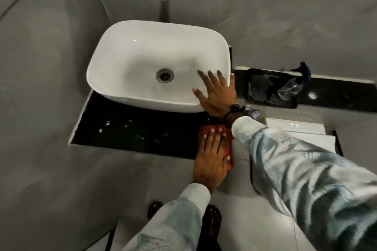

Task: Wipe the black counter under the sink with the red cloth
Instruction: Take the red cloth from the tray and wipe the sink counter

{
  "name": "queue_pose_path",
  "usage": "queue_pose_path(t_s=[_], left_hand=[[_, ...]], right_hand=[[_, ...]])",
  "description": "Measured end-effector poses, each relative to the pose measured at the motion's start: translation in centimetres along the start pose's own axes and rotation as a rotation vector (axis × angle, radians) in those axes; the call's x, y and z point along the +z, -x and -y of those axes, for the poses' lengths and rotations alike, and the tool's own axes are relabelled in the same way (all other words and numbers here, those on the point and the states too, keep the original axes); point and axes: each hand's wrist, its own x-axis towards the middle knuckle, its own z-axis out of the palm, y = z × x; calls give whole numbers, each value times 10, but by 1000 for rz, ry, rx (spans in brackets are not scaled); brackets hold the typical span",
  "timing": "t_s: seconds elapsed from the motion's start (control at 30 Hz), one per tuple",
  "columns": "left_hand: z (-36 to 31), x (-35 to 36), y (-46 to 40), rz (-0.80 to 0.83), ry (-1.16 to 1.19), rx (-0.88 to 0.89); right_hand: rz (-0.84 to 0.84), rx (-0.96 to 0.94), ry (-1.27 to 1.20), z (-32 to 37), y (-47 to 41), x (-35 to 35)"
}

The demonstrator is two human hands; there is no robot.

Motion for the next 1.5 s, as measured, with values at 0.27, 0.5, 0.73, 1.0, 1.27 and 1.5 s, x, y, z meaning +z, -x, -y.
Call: queue_pose_path(t_s=[0.27, 0.5, 0.73, 1.0, 1.27, 1.5], left_hand=[[122, -16, 39, 1, -90, -116], [134, -26, 45, 17, -45, -142], [184, -40, 44, -12, -73, 50], [334, -79, 91, -142, -93, -489], [279, -66, 88, -71, -76, -228], [336, -76, 117, -144, -116, -576]], right_hand=[[8, 5, 33, 1, 1, -7], [-68, 4, -69, 51, -10, -13], [32, 49, -7, 66, -10, 1], [71, 97, 38, 71, -15, -1], [111, 133, 58, 75, -13, -4], [85, 131, 50, 74, -14, -1]])
